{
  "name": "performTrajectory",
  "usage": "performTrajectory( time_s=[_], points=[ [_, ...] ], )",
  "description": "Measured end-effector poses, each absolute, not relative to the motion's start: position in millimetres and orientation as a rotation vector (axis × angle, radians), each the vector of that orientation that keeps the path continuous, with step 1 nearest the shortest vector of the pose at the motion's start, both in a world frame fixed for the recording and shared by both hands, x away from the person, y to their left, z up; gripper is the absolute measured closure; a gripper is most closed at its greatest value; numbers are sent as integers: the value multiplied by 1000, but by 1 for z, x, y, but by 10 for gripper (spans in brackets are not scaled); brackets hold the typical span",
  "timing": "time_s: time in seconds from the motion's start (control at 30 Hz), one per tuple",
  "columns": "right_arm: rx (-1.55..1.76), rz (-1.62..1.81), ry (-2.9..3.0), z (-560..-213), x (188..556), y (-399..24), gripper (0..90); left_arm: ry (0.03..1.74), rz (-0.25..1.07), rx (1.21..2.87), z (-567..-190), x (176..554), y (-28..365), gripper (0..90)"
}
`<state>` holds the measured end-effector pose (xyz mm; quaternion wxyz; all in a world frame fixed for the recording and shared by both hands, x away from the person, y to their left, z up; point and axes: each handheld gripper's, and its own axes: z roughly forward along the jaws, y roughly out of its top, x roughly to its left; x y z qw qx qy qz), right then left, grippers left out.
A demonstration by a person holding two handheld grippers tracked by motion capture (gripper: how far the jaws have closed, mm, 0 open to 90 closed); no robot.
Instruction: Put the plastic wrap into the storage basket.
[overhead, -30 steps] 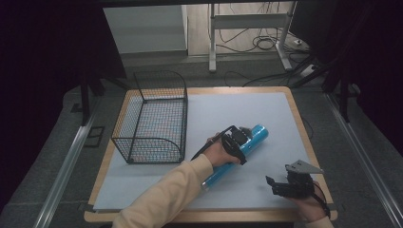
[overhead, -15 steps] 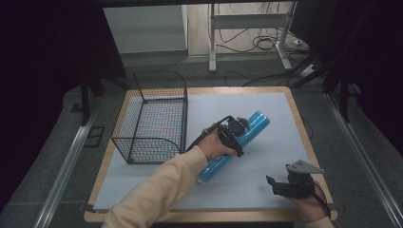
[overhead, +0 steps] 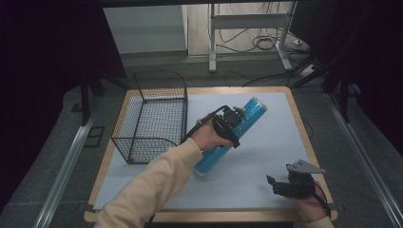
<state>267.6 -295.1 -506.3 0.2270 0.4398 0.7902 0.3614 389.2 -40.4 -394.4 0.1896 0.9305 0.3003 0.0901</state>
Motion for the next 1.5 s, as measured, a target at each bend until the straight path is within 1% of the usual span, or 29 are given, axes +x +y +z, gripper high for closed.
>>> performTrajectory(
  time_s=[0.4,0.67,0.83,0.97,1.47,1.5],
  points=[
    [1217,1000,2174,-506,267,-295,142,834,284,2577,-372,387,-30,318],
    [1218,998,2175,-506,267,-295,142,829,316,2568,-365,390,-25,318],
    [1218,997,2177,-506,267,-295,143,828,304,2568,-362,394,-24,318],
    [1220,997,2174,-506,267,-295,143,818,318,2564,-357,396,-26,319],
    [1218,999,2180,-506,266,-294,143,820,376,2538,-324,411,-23,319],
    [1219,999,2181,-506,266,-294,143,829,395,2535,-320,413,-22,319]
  ],
)
